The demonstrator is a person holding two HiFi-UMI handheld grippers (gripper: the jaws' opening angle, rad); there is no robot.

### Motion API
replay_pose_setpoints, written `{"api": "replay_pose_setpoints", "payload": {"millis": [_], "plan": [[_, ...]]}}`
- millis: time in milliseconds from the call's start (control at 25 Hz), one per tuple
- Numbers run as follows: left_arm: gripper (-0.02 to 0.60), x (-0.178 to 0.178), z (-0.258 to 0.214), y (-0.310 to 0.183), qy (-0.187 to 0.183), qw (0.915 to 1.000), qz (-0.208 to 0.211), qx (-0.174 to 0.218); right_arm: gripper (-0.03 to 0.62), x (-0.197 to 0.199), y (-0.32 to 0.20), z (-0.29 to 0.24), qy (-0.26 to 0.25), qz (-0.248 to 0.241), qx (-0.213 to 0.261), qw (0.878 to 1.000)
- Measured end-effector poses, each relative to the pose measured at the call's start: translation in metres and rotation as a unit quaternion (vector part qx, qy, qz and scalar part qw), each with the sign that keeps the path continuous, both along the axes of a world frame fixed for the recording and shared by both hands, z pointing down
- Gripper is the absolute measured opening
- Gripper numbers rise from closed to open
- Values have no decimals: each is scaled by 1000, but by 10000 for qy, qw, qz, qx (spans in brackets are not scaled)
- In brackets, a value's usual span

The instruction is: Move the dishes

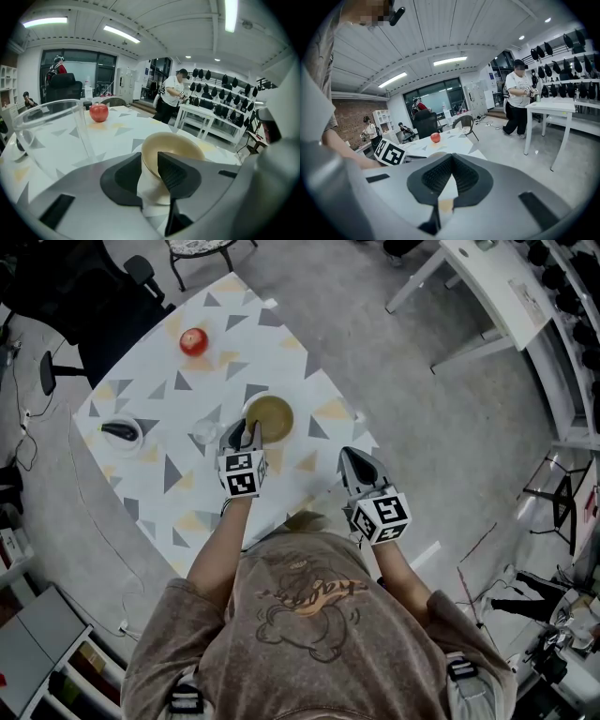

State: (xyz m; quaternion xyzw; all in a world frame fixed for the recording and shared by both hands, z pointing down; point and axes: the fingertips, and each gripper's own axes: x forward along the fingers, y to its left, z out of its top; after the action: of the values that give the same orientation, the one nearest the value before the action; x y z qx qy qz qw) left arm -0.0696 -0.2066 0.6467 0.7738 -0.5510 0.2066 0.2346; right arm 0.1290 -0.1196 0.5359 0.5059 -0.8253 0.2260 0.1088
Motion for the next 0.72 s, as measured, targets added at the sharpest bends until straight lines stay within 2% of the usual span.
{"api": "replay_pose_setpoints", "payload": {"millis": [240, 720], "plan": [[57, -2, 0, -3, -41, 10000, -81, -35, 6, 0, 1, 2, 4, 37, -22, 10000], [29, 0, -17, -7, 256, 9996, -141, 69, 6, -2, 5, 0, 6, 65, -1, 10000]]}}
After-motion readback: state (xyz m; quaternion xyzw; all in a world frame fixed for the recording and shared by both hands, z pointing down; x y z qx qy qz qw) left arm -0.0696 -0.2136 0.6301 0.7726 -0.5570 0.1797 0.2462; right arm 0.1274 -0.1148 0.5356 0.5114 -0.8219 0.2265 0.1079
